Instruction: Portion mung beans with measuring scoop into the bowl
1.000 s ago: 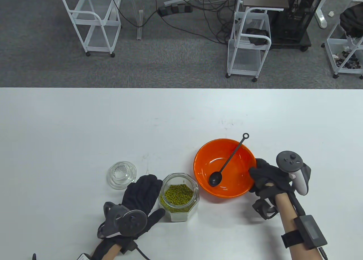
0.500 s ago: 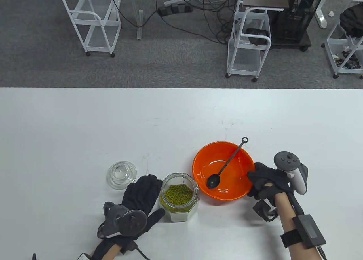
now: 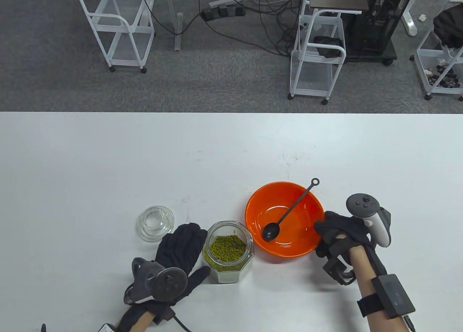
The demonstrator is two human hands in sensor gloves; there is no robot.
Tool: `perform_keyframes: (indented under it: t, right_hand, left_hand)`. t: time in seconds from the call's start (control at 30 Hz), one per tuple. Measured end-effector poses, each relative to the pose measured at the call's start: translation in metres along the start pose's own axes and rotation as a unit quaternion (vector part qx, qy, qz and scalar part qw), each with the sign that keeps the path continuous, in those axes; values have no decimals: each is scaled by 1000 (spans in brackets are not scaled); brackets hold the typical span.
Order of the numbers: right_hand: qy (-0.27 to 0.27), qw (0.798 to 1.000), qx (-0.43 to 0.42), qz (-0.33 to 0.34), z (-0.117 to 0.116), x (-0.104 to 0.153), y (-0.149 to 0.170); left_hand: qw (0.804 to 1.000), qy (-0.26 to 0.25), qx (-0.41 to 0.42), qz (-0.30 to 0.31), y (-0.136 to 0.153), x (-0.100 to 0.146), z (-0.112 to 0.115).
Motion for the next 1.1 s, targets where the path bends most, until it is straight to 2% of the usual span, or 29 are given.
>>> perform_keyframes:
  t: [0.13,0.27,0.33,0.47,0.57,0.73,0.93,1.0,1.1]
  right_hand:
    - [34,999,21,-7,5,5,-2]
    - [143,982,125,3,29,18,-15]
    - [179,975,127,23,39,21,-21]
    - [198,974,98,44,56,16,-32]
    - [186,977,98,40,61,2,-36]
    - [148,987,44,44,67,-30,-37]
    - [77,994,62,35,67,-63,-39]
    - [33,998,44,37,63,-74,-38]
    - [13,999,27,42,59,-85,-37]
  left_hand:
    - [1000,0,0,0,0,0,0]
    - [1000,8,5,-2,1,0,1]
    - [1000,9,7,-2,1,0,0]
    - [1000,11,8,-3,2,0,0]
    - [1000,10,9,-4,3,0,0]
    - [1000,12,15,-8,6,0,-1]
    - [1000,15,18,-17,10,0,-1]
    - [999,17,20,-20,12,0,0]
    - [999,19,17,-25,14,-1,0]
Point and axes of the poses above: the tracker on the back of each hand, its own y axis roughly to the little-finger side, its own x axis roughly from the fingertips to the wrist, z = x × y, the point moved 4 cm from there along -x, roughly from the wrist to the fingertips
